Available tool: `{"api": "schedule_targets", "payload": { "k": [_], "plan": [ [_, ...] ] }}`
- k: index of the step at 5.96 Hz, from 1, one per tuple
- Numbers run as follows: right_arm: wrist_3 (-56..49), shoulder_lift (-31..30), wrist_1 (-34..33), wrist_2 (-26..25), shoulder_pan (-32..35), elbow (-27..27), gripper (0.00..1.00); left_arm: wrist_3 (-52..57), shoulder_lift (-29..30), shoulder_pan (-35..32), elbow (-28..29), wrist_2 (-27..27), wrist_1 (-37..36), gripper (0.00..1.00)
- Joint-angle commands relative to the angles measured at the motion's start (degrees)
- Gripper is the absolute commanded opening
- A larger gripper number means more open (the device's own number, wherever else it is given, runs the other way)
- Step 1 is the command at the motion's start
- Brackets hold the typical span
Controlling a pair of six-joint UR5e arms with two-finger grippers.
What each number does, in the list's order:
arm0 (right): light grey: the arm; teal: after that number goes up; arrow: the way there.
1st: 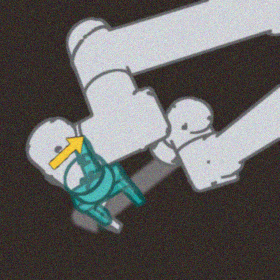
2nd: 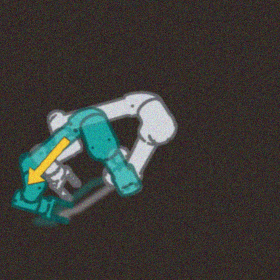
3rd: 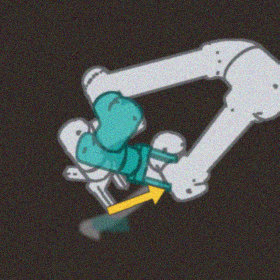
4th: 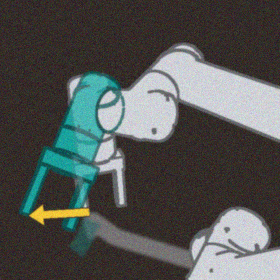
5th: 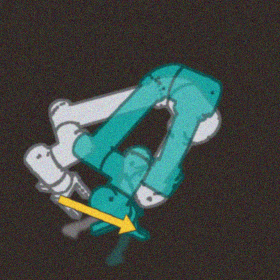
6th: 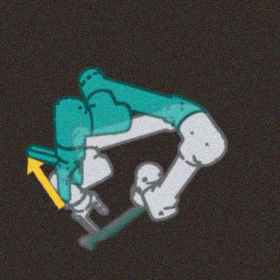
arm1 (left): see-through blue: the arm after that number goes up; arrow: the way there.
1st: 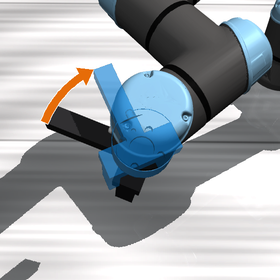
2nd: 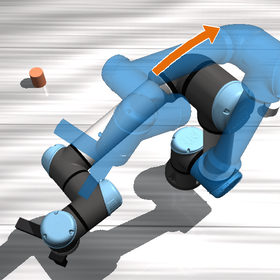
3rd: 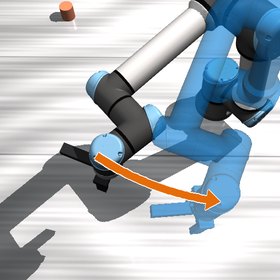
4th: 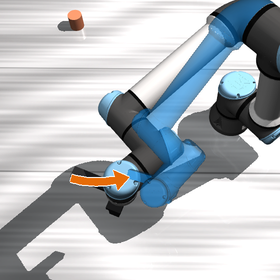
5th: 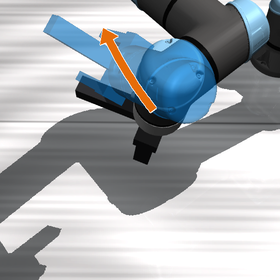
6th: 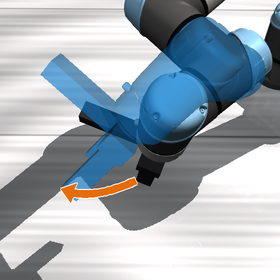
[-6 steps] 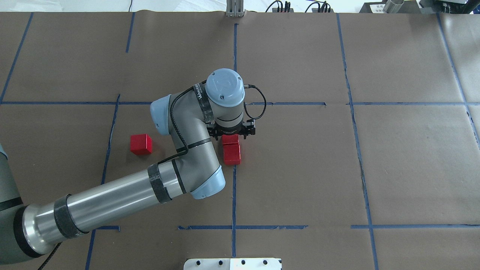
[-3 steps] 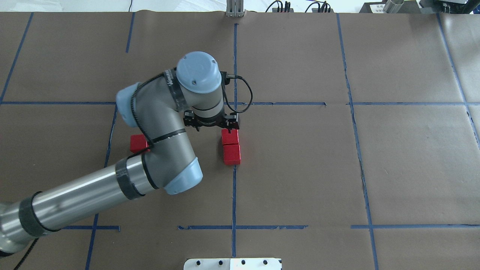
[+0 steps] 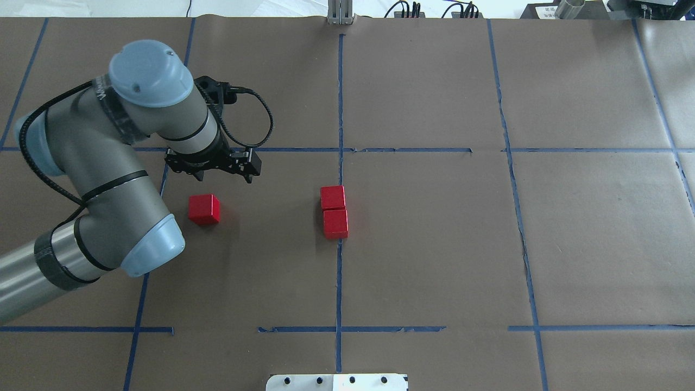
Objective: Form red blocks into L shape at center
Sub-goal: 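Move the left gripper back over the remaining red cube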
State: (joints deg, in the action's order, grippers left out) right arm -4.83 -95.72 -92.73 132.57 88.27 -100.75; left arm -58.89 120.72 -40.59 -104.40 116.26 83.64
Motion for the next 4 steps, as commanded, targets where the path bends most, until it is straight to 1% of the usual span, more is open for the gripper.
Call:
{"api": "schedule_targets", "payload": {
  "k": [1,2,4],
  "plan": [
    [0.0,0.0,0.0,0.1,0.0,-0.1,1.0,-5.6,-5.2,0.0,0.2,-0.1,8.0,1.0],
    [0.0,0.0,0.0,0.1,0.0,-0.1,1.0,-8.1,-5.8,0.2,2.3,-0.2,11.0,1.0],
    [0.0,-0.1,0.0,0.1,0.1,-0.1,1.0,-8.4,-6.1,0.4,3.7,-0.2,11.2,1.0]
  ]
}}
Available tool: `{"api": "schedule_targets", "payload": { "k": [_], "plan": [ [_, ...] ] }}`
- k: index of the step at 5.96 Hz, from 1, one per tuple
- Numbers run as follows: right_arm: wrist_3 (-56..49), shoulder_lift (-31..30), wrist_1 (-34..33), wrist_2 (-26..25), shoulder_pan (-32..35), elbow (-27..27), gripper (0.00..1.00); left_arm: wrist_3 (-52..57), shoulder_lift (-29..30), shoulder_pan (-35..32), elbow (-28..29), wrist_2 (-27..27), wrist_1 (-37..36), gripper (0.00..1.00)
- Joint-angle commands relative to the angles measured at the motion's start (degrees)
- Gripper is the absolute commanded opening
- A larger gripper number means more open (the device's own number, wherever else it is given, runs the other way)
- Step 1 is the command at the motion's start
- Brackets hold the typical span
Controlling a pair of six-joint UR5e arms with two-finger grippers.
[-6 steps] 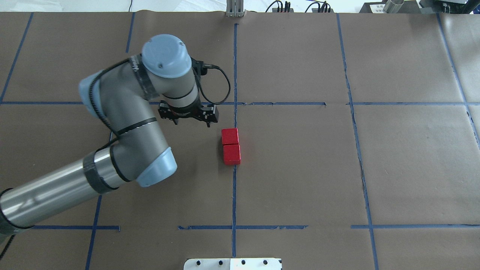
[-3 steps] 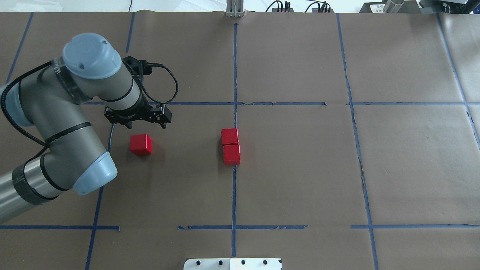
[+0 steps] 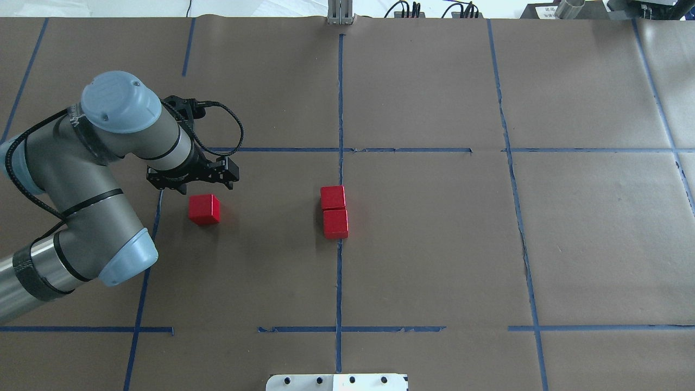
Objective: Form red blocks into L shape at center
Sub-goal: 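Move the left gripper back over the remaining red cube, then lower the left gripper and grasp the remaining red cube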
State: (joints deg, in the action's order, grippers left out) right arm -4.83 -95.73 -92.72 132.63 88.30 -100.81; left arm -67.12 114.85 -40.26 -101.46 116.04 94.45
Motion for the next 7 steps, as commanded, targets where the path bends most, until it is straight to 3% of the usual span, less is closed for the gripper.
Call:
{"api": "schedule_targets", "payload": {
  "k": [1,3,6,7],
  "plan": [
    [0.0,-0.1,0.0,0.0,-0.1,0.0,1.0,0.0,-0.3,1.0,1.4,-0.1,0.4,1.0],
    [0.0,-0.1,0.0,0.0,0.0,0.0,1.0,0.3,-0.6,2.0,2.8,-0.2,0.5,1.0],
    [-0.1,-0.1,0.0,0.0,0.0,-0.1,1.0,0.4,-1.1,2.6,7.5,-0.2,7.1,1.0],
    [-0.1,-0.1,0.0,0.0,0.0,-0.1,1.0,0.2,-1.1,2.6,7.7,-0.1,7.2,0.94]
  ]
}}
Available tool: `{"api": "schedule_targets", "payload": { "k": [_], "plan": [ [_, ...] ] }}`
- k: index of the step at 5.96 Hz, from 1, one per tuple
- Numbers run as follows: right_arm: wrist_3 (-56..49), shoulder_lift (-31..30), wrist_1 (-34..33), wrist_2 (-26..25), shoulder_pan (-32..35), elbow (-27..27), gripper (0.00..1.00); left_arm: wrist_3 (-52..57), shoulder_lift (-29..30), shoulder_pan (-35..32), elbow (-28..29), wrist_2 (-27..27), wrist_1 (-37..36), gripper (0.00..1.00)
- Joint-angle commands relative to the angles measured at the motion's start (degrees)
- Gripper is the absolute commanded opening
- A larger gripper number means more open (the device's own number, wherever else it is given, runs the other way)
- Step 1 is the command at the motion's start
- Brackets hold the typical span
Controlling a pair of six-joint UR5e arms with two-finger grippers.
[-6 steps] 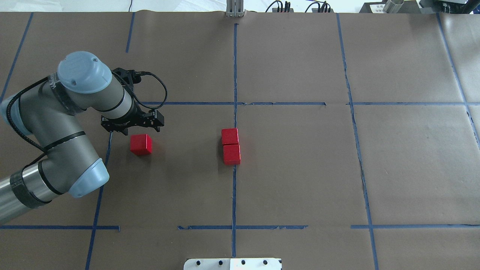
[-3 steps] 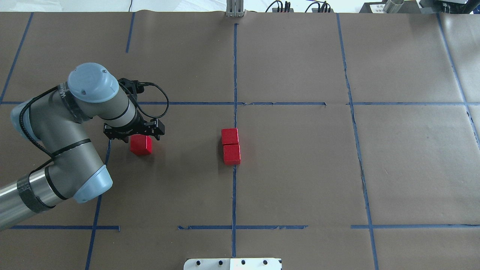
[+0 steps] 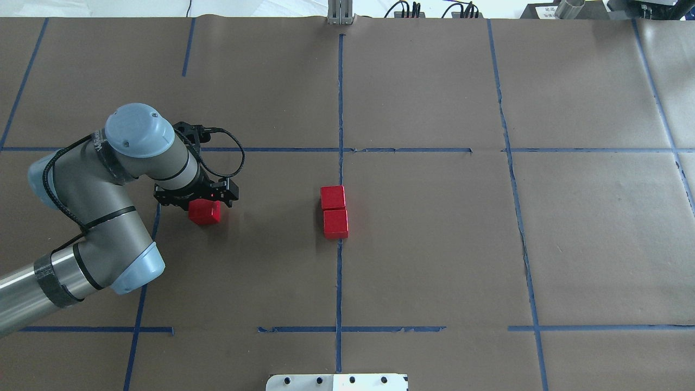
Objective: Form red blocks into L shape at center
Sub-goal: 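Lower the left gripper and grasp the remaining red cube, then carry the cube with the left gripper toward the cube pair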
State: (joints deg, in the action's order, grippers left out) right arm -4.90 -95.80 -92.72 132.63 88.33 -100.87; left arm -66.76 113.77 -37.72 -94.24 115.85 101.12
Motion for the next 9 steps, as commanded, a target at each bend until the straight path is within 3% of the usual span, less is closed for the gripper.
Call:
{"api": "schedule_targets", "payload": {
  "k": [1,2,3,4,9],
  "plan": [
    [0.1,0.0,0.0,0.1,0.0,-0.2,1.0,-0.4,0.0,0.0,0.5,0.1,0.5,0.53],
    [0.1,0.0,0.0,0.1,0.0,-0.2,1.0,-0.5,0.0,-0.1,0.3,0.1,0.2,0.16],
    [0.1,0.0,0.0,0.0,0.0,-0.2,1.0,-0.7,0.7,-0.2,-0.6,0.3,-0.7,0.06],
    [0.1,0.0,0.0,0.1,0.0,-0.2,1.0,-5.8,3.1,-0.9,-1.2,0.1,-3.9,0.06],
    [0.0,0.0,0.0,0.0,0.0,-0.1,1.0,-81.0,11.4,2.8,0.2,-0.4,-4.4,0.09]
  ]
}}
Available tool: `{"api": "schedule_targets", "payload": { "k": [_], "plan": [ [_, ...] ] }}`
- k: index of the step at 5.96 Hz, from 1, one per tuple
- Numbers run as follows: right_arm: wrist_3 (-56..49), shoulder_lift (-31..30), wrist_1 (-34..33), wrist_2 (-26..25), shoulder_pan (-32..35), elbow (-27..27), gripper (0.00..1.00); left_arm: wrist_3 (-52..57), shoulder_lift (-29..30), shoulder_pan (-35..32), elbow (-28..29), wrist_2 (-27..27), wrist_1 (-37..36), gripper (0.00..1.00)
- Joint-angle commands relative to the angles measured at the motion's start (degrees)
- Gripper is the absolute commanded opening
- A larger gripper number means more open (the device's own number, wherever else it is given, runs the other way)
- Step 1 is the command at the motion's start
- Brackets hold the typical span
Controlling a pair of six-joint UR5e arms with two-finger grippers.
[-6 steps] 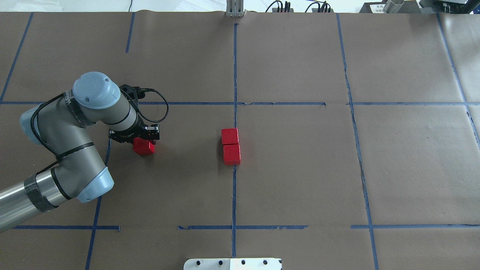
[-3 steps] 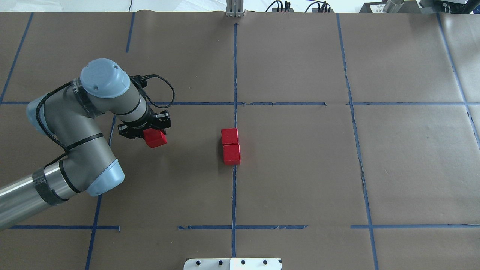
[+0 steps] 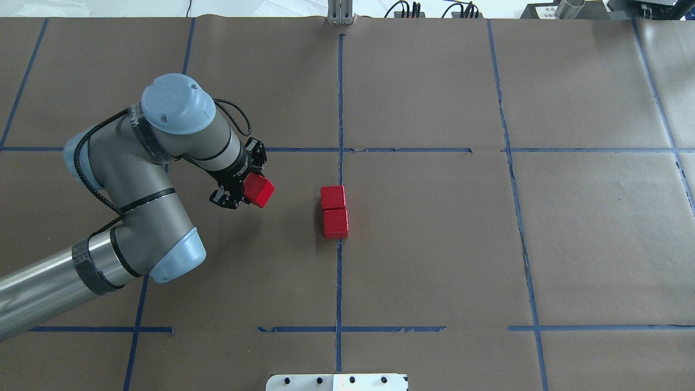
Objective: Form red blocks into L shape at center
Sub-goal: 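Carry the cube with the left gripper toward the cube pair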
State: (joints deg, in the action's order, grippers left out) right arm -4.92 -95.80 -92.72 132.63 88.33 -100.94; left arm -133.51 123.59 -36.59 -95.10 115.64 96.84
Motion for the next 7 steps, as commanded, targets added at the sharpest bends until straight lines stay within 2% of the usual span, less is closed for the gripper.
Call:
{"api": "schedule_targets", "payload": {
  "k": [1,3,7],
  "plan": [
    [0.0,0.1,0.0,0.0,0.0,-0.1,1.0,-23.1,3.9,2.4,4.4,-1.7,-0.1,0.11],
    [0.0,0.1,0.1,0.0,0.0,-0.3,1.0,-31.9,10.0,2.7,12.7,-2.0,0.3,0.11],
    [-0.1,0.1,0.0,0.0,0.0,-0.2,1.0,-33.0,12.1,5.4,14.5,-4.1,0.8,0.18]
  ]
}}
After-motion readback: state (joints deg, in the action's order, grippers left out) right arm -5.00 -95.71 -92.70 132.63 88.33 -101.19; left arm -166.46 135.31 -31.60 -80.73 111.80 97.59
